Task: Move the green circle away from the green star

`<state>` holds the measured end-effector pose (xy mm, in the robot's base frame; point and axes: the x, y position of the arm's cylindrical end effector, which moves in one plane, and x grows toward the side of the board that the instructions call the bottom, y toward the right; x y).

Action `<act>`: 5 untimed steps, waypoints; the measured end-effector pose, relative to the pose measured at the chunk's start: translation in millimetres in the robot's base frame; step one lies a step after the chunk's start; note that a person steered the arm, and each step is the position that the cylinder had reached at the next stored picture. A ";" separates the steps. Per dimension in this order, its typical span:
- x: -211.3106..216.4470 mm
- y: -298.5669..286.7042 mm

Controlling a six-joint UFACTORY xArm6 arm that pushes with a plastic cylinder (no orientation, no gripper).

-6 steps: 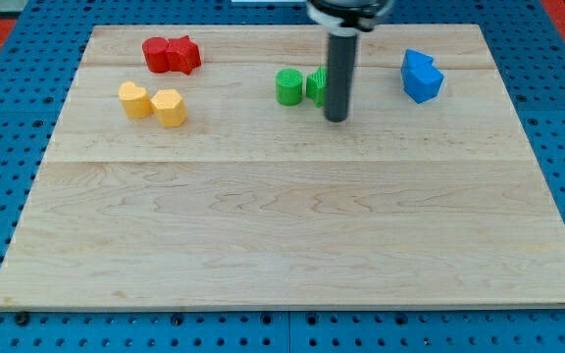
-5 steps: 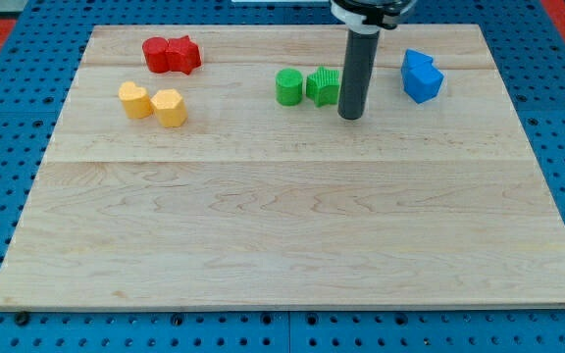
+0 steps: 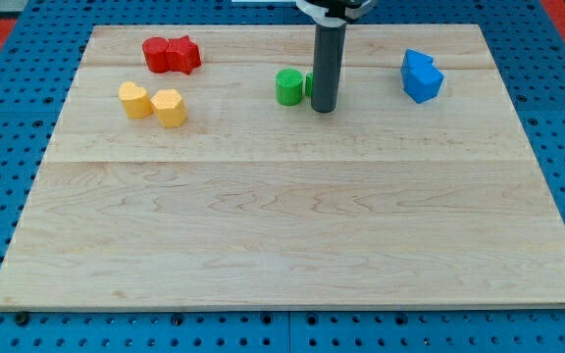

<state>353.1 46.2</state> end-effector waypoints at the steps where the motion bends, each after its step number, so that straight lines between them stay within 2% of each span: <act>1: -5.9 -0.6; 2: -7.9 -8.2; 3: -2.5 -42.0; 4: -18.6 -46.5; 5: 23.9 -70.5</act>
